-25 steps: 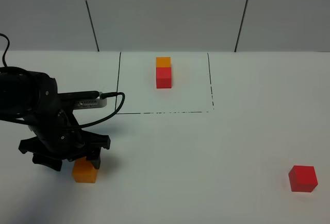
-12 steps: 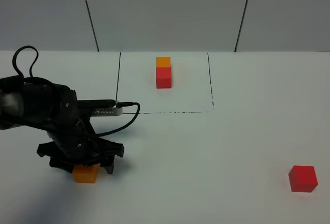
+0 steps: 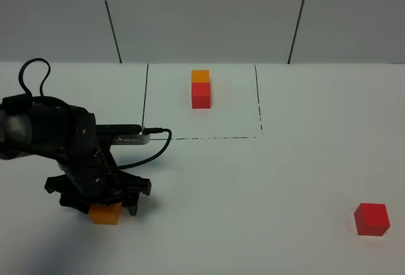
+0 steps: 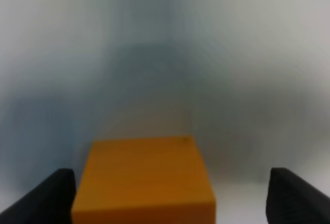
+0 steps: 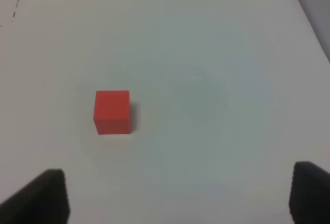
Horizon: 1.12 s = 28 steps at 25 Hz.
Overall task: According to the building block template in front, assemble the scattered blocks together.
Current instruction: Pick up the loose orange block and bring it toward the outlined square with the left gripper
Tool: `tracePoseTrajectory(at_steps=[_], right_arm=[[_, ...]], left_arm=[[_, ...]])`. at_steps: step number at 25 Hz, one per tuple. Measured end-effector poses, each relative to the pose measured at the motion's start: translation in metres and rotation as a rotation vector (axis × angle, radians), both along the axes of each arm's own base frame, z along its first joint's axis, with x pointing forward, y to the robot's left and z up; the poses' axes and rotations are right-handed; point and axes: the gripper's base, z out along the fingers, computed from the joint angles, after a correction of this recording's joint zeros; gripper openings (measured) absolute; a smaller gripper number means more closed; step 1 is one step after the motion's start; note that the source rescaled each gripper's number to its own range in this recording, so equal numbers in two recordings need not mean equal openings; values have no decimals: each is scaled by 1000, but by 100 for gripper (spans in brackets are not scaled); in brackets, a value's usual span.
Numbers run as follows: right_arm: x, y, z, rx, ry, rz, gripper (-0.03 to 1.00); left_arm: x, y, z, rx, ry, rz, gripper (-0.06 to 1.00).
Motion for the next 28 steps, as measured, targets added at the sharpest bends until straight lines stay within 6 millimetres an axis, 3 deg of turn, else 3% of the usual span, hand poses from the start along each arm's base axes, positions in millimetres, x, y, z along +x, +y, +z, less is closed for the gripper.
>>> tracePoseTrajectory(at_steps=[6,9,12,15,16,24,28], right_arm=[[0,0,0,0,0,0,73],[0,0,0,-1,0,0,73],[0,0,0,-1,0,0,73],[0,0,0,-1,0,0,73],[0,0,0,-1,0,0,73],[0,0,0,-1,0,0,73],[0,0,0,-1,0,0,73]], left_arm=[[2,0,-10,17,32,-1,96],[2,0,-10,19,35,-2,89],[2,1,-10,31,36,-11,60],[2,2,-11,41,35,-20,5],[3,2,-10,41,35,-20,0],[2,0,-2,41,101,-15,0],[13,-5,28,8,18,-142,0]])
